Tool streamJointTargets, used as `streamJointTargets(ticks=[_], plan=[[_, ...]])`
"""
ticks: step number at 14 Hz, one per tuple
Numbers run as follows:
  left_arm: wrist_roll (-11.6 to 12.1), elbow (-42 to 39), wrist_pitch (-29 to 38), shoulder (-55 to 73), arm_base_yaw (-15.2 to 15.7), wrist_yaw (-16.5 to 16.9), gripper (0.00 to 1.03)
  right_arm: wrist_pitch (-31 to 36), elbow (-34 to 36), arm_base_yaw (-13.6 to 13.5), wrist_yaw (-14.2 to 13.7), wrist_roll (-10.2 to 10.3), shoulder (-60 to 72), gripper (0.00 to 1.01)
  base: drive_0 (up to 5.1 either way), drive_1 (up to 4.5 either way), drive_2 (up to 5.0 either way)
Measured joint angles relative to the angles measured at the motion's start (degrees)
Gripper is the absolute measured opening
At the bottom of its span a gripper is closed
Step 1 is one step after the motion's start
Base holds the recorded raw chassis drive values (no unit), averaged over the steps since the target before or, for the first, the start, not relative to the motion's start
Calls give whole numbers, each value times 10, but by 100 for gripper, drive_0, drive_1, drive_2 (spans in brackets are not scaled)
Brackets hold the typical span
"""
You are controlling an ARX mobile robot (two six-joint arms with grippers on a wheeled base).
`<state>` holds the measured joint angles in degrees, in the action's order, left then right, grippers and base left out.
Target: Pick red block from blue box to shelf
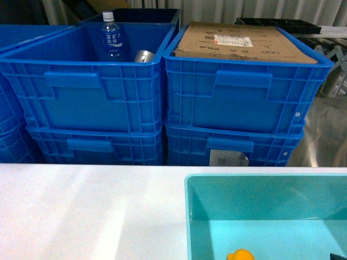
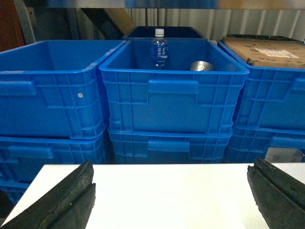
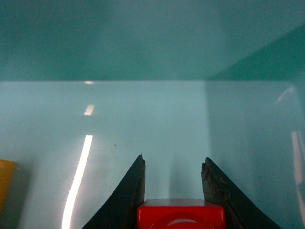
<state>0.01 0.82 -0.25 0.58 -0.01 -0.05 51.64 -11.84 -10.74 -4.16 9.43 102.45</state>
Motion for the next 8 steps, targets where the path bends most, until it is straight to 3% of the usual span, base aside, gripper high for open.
streamJointTargets(ticks=[4,6,8], plan=[[0,0,0,0,0,0,98,-74,-5,13,31,-13,-89,29,0,0,0],[0,0,0,0,0,0,98,-226,-53,53,92,-32,-243,29,0,0,0],[0,0,0,0,0,0,98,-332,-130,92,147,-64,-365,29,0,0,0]])
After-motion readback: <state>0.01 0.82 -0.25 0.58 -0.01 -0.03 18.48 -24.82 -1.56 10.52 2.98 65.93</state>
